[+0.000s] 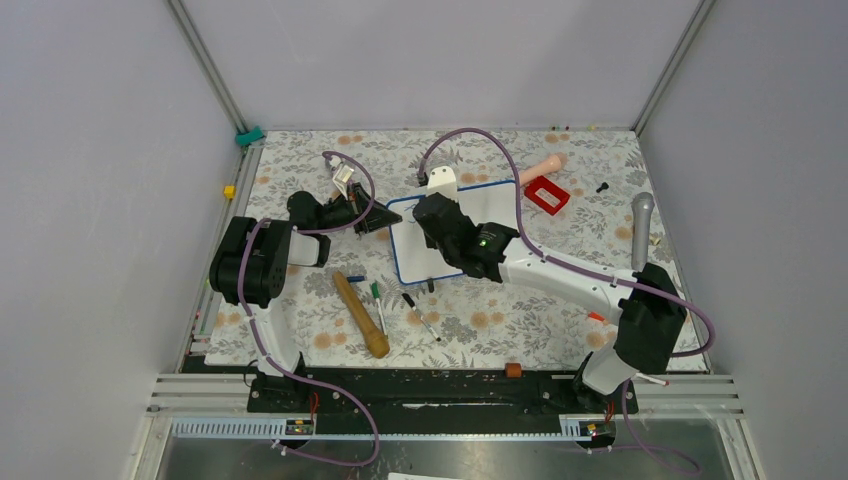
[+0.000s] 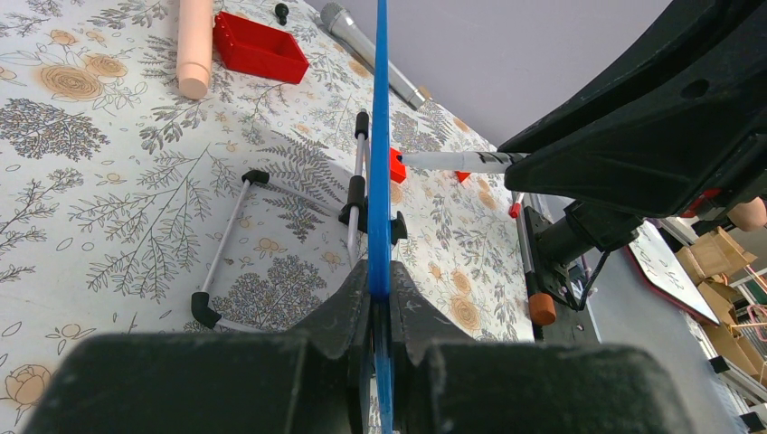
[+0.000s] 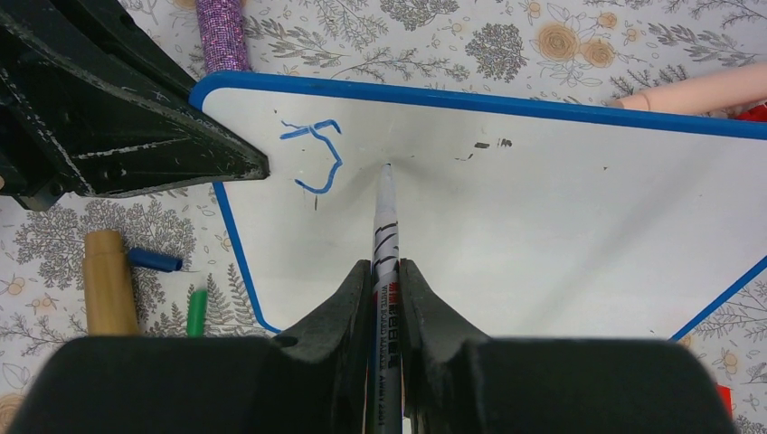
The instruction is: Write a sentence on the whiteboard
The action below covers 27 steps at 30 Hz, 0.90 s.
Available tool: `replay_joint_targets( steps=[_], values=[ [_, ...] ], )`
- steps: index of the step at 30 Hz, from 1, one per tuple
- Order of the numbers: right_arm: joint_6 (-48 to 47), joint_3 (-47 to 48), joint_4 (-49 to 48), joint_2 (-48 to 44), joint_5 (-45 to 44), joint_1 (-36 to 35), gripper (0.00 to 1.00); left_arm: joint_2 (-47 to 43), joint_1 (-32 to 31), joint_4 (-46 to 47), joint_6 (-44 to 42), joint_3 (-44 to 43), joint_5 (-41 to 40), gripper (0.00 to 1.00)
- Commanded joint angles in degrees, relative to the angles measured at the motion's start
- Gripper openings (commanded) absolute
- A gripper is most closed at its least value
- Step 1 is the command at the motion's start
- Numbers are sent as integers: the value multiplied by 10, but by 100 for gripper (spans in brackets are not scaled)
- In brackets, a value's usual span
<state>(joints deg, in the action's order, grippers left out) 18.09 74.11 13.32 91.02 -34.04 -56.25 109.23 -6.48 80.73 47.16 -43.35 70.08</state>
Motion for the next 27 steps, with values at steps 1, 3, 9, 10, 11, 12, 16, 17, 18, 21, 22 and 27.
replay_joint_targets(
  steps=[1, 3, 9, 10, 11, 12, 16, 17, 18, 21, 22, 27],
  values=[
    [10, 27, 1, 4, -22, 5, 0, 8, -7, 37, -56, 8, 33, 0],
    [10, 27, 1, 5, -21, 5, 0, 7, -7, 37, -58, 13, 25, 0],
    [9, 27, 0, 4, -18, 5, 0, 1, -6, 37, -62, 21, 19, 0],
    [10, 27, 0, 4, -18, 5, 0, 0, -6, 37, -63, 22, 20, 0],
    [10, 27, 0, 4, -18, 5, 0, 0, -6, 37, -63, 21, 22, 0],
    [10, 27, 0, 4, -18, 5, 0, 0, -5, 37, -63, 21, 22, 0],
    [11, 31, 2, 7, -18, 6, 0, 4, -5, 37, -61, 17, 27, 0],
    [12, 32, 4, 8, -20, 7, 0, 4, -6, 37, -61, 17, 28, 0],
    [12, 32, 5, 8, -21, 7, 0, 5, -5, 37, -61, 16, 31, 0],
    [14, 32, 5, 10, -22, 8, 0, 7, -6, 37, -60, 12, 35, 0],
    [15, 32, 5, 10, -22, 9, 0, 7, -6, 37, -59, 12, 37, 0],
    [14, 35, 5, 13, -17, 11, 0, 10, -6, 36, -58, 8, 42, 0]
  ],
)
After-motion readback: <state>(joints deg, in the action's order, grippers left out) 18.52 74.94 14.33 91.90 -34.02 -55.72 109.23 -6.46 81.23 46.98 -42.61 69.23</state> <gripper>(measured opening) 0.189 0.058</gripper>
